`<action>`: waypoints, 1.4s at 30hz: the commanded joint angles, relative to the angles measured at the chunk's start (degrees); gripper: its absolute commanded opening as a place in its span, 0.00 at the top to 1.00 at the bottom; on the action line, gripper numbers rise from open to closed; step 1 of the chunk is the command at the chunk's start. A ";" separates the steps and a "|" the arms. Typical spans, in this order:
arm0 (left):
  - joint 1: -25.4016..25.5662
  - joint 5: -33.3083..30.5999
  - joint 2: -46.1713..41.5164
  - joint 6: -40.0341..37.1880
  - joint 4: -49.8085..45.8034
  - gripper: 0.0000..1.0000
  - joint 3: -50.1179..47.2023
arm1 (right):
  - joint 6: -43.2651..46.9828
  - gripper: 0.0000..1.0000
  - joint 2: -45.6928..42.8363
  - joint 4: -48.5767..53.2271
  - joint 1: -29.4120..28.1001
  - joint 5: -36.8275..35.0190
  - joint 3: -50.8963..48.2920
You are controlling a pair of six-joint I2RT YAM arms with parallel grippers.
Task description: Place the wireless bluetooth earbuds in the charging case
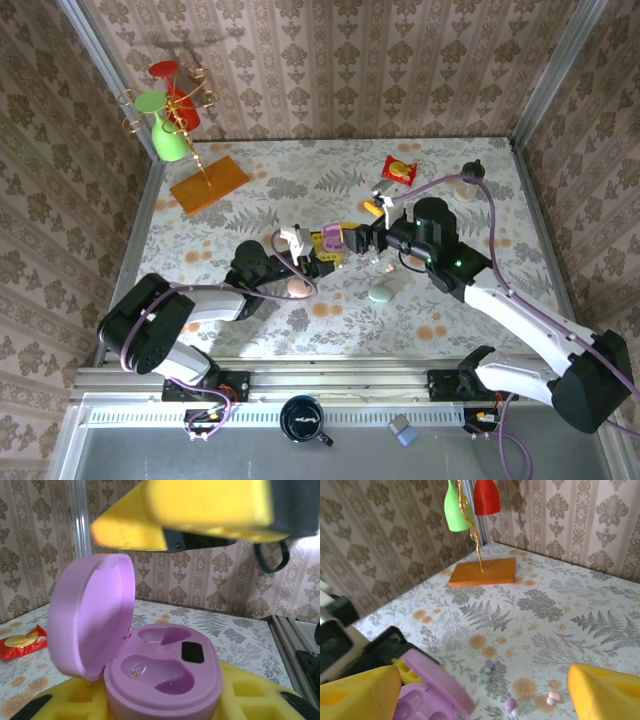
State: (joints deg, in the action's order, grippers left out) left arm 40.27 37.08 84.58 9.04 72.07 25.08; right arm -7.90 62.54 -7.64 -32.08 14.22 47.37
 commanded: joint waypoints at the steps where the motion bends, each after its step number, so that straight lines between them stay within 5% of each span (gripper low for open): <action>1: -0.96 -1.97 -2.09 0.21 1.71 0.75 -0.99 | -7.50 0.13 -4.79 -3.26 1.64 0.92 -2.80; 6: -2.11 -2.74 -2.74 -0.24 1.75 0.75 -1.73 | -22.03 0.14 -8.57 -2.74 8.10 -6.40 -8.69; 11: -2.82 -4.04 -3.41 -1.38 1.75 0.74 -2.64 | -31.56 0.18 -5.32 3.40 13.61 -5.31 -10.98; 19: -5.52 -4.93 -4.44 -2.31 1.71 0.74 -3.94 | -38.48 0.24 8.35 6.50 12.45 0.77 -8.52; 25: -7.30 -4.65 -5.57 -2.52 1.40 0.74 -4.33 | -45.25 0.36 16.67 3.03 7.52 -3.97 -7.71; 34: -8.19 -4.21 -6.05 -2.81 1.34 0.75 -4.60 | -53.00 0.36 28.77 -3.94 2.81 -4.90 -4.33; 42: -8.45 -3.30 -7.18 -2.58 0.06 0.74 -4.60 | -50.79 0.38 32.89 0.07 2.70 -8.31 -0.44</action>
State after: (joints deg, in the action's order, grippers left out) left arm 32.40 32.47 79.05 7.49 72.03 21.02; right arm -59.13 94.24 -8.82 -29.15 9.06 44.05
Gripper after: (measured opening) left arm 0.374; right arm 0.624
